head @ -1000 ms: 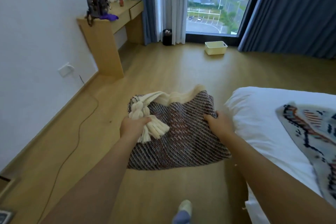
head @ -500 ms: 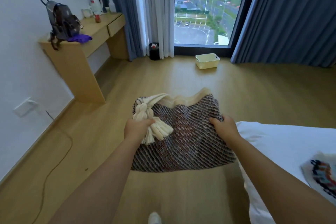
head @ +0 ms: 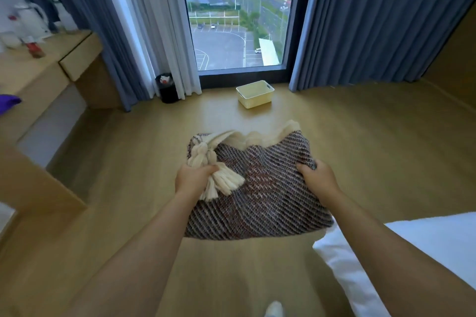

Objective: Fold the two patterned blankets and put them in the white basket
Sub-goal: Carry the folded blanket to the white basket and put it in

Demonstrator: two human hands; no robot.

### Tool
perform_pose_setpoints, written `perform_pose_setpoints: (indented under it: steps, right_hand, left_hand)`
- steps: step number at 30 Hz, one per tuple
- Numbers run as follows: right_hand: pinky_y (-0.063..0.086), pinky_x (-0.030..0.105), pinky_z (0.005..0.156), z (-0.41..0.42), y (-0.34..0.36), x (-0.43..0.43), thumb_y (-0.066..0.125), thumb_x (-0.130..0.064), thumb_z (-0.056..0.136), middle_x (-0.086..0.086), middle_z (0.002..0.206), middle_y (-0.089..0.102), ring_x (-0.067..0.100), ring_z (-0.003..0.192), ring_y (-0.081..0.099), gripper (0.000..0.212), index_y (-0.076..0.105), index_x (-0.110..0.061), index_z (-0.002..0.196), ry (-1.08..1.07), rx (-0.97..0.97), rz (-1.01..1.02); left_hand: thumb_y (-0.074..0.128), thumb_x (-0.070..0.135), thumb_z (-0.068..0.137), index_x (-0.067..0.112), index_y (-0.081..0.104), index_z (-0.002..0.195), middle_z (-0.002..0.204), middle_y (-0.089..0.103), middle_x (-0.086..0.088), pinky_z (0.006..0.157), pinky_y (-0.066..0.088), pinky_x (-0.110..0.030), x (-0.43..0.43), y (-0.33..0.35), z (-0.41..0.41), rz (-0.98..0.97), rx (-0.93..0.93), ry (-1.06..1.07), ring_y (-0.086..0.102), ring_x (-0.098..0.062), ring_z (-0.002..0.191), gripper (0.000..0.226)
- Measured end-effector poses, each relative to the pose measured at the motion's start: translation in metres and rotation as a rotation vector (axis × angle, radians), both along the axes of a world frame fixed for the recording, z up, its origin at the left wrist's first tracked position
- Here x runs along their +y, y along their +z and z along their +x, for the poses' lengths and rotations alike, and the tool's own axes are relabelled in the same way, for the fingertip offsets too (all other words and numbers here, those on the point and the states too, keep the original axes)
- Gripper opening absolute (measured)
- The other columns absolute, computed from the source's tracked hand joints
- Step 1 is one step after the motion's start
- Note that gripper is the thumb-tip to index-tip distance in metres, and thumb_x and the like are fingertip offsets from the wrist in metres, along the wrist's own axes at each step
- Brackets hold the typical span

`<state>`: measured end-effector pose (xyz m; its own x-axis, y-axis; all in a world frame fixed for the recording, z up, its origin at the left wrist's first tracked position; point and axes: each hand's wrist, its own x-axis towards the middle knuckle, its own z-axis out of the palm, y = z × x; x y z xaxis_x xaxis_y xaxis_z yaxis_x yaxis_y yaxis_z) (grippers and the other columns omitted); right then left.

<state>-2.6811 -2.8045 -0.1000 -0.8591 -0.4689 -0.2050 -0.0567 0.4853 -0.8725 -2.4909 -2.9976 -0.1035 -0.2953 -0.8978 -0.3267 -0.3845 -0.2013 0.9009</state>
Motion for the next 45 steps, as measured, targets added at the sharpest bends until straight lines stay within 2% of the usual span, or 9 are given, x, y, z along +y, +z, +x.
perform_pose_setpoints:
  steps: [4, 9, 16, 19, 22, 28, 32, 42, 45]
  right_hand:
    - [0.043, 0.031, 0.068, -0.095, -0.011, -0.062, 0.055, -0.030, 0.088, -0.001, 0.083, 0.060, 0.017, 0.074, 0.057, 0.014, 0.057, -0.017, 0.092, -0.019, -0.013, 0.005]
    - [0.047, 0.034, 0.071, -0.207, -0.011, -0.140, 0.055, -0.033, 0.088, 0.001, 0.086, 0.063, 0.021, 0.079, 0.060, 0.016, 0.058, -0.018, 0.093, -0.005, -0.042, 0.031]
    - [0.047, 0.034, 0.073, -0.353, -0.020, -0.254, 0.055, -0.033, 0.087, 0.002, 0.090, 0.064, 0.021, 0.082, 0.060, 0.019, 0.059, -0.016, 0.094, 0.013, -0.050, 0.067]
    - [0.044, 0.030, 0.066, -0.418, -0.030, -0.311, 0.055, -0.033, 0.087, 0.002, 0.091, 0.064, 0.017, 0.078, 0.058, 0.019, 0.059, -0.016, 0.095, 0.016, -0.033, 0.073]
    - [0.044, 0.032, 0.073, -0.482, -0.038, -0.370, 0.055, -0.032, 0.088, 0.004, 0.094, 0.063, 0.022, 0.084, 0.059, 0.022, 0.059, -0.014, 0.100, -0.005, -0.041, 0.101]
    - [0.042, 0.031, 0.072, -0.614, -0.039, -0.473, 0.055, -0.032, 0.087, 0.002, 0.090, 0.061, 0.022, 0.082, 0.057, 0.018, 0.058, -0.017, 0.098, -0.020, -0.043, 0.138]
    - [0.041, 0.031, 0.074, -0.713, -0.052, -0.538, 0.056, -0.032, 0.087, 0.000, 0.090, 0.059, 0.022, 0.084, 0.056, 0.015, 0.055, -0.021, 0.095, -0.007, -0.038, 0.159]
    - [0.038, 0.031, 0.070, -0.938, -0.084, -0.713, 0.056, -0.032, 0.087, -0.002, 0.086, 0.058, 0.018, 0.079, 0.053, 0.013, 0.055, -0.021, 0.093, 0.132, -0.070, 0.244]
    - [0.039, 0.032, 0.074, -0.991, -0.096, -0.766, 0.056, -0.032, 0.087, 0.001, 0.091, 0.060, 0.022, 0.085, 0.055, 0.018, 0.057, -0.018, 0.099, 0.166, -0.100, 0.265]
  left_hand:
    - [0.081, 0.032, 0.064, 0.009, 0.058, 0.114, 0.103, 0.067, -0.007, 0.074, 0.047, -0.031, -0.062, -0.013, -0.097, 0.021, -0.004, -0.003, 0.063, -0.023, 0.087, 0.059]
    - [0.081, 0.031, 0.063, 0.008, 0.058, 0.112, 0.103, 0.067, -0.008, 0.085, 0.052, -0.037, -0.137, -0.016, -0.208, 0.045, -0.012, 0.023, 0.064, -0.026, 0.091, 0.059]
    - [0.080, 0.032, 0.064, 0.012, 0.058, 0.109, 0.097, 0.066, -0.004, 0.072, 0.046, -0.031, -0.250, -0.027, -0.345, 0.051, -0.015, 0.044, 0.062, -0.023, 0.082, 0.054]
    - [0.080, 0.032, 0.065, 0.010, 0.057, 0.109, 0.099, 0.067, -0.007, 0.077, 0.050, -0.034, -0.310, -0.040, -0.408, 0.082, -0.021, 0.043, 0.064, -0.026, 0.085, 0.054]
    - [0.080, 0.032, 0.065, 0.009, 0.058, 0.110, 0.101, 0.068, -0.008, 0.085, 0.053, -0.040, -0.371, -0.048, -0.474, 0.103, -0.042, 0.032, 0.064, -0.028, 0.088, 0.056]
    - [0.079, 0.033, 0.064, 0.010, 0.057, 0.112, 0.103, 0.067, -0.008, 0.086, 0.052, -0.039, -0.481, -0.052, -0.607, 0.125, -0.069, 0.008, 0.064, -0.028, 0.090, 0.058]
    - [0.080, 0.031, 0.064, 0.011, 0.060, 0.106, 0.098, 0.069, -0.007, 0.082, 0.052, -0.036, -0.547, -0.070, -0.699, 0.145, -0.065, 0.003, 0.065, -0.026, 0.086, 0.050]
    - [0.079, 0.034, 0.062, 0.011, 0.060, 0.109, 0.103, 0.068, -0.008, 0.088, 0.051, -0.039, -0.686, -0.109, -0.902, 0.236, -0.161, 0.155, 0.064, -0.027, 0.091, 0.055]
    - [0.080, 0.037, 0.060, 0.011, 0.060, 0.110, 0.105, 0.068, -0.008, 0.089, 0.051, -0.040, -0.731, -0.119, -0.950, 0.261, -0.172, 0.185, 0.064, -0.028, 0.093, 0.060]
